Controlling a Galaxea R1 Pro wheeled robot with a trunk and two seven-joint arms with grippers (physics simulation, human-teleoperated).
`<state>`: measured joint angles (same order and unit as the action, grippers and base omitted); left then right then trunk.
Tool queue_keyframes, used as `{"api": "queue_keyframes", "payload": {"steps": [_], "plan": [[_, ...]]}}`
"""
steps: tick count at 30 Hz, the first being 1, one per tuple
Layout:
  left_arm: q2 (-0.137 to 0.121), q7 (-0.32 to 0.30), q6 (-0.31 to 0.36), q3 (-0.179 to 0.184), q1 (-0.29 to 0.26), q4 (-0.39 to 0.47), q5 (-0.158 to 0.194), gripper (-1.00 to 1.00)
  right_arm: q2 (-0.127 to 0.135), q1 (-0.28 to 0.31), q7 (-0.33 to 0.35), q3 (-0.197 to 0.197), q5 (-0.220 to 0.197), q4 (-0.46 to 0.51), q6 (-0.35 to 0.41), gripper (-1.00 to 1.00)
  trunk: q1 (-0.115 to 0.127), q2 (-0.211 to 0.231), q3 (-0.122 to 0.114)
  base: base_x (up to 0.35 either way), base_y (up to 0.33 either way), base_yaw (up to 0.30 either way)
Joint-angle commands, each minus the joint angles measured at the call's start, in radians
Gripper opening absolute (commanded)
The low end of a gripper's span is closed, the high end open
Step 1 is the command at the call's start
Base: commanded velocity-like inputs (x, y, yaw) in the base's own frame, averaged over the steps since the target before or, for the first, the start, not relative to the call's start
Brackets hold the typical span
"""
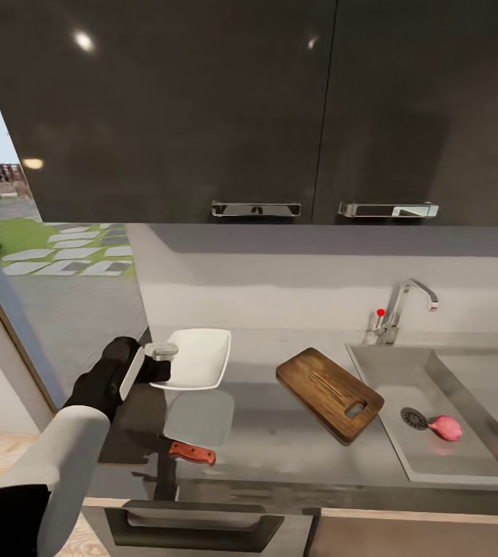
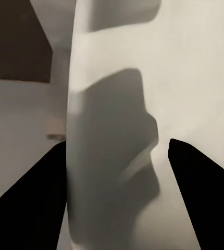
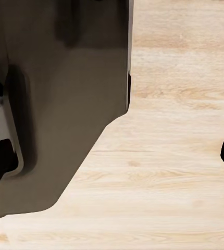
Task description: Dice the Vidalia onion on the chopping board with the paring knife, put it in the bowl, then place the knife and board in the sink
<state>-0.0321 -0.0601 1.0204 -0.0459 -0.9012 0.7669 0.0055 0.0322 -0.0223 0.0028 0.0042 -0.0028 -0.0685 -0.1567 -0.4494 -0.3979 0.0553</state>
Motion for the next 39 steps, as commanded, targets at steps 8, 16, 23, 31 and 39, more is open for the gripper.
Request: {"api": "queue_keyframes", "payload": {"steps": [8, 16, 23, 31, 39], "plan": [[-0.019, -0.004, 0.004, -0.003, -0.001, -0.013, 0.003, -1.0, 0.0, 0.001, 0.0, 0.0, 0.0, -0.002, -0.006, 1.0, -0.001, -0.002, 0.002, 0.0, 0.0, 0.0], [-0.041, -0.004, 0.006, -0.003, -0.001, -0.021, 0.003, -1.0, 0.0, 0.001, 0.0, 0.0, 0.0, -0.002, -0.006, 1.0, -0.001, -0.002, 0.002, 0.0, 0.0, 0.0], [-0.046, -0.004, 0.007, -0.003, -0.001, -0.02, 0.003, -1.0, 0.0, 0.001, 0.0, 0.0, 0.0, -0.002, -0.006, 1.0, -0.001, -0.002, 0.002, 0.0, 0.0, 0.0], [-0.046, -0.004, 0.007, -0.002, -0.001, -0.018, 0.002, -1.0, 0.0, 0.001, 0.0, 0.0, 0.0, -0.002, -0.006, 1.0, -0.001, -0.002, 0.002, -0.073, 0.0, 0.0], [-0.047, -0.004, 0.007, -0.004, -0.001, -0.018, 0.003, -1.0, 0.0, 0.001, 0.0, 0.0, 0.0, -0.002, -0.006, 1.0, -0.001, -0.002, 0.002, -0.051, 0.0, 0.0]]}}
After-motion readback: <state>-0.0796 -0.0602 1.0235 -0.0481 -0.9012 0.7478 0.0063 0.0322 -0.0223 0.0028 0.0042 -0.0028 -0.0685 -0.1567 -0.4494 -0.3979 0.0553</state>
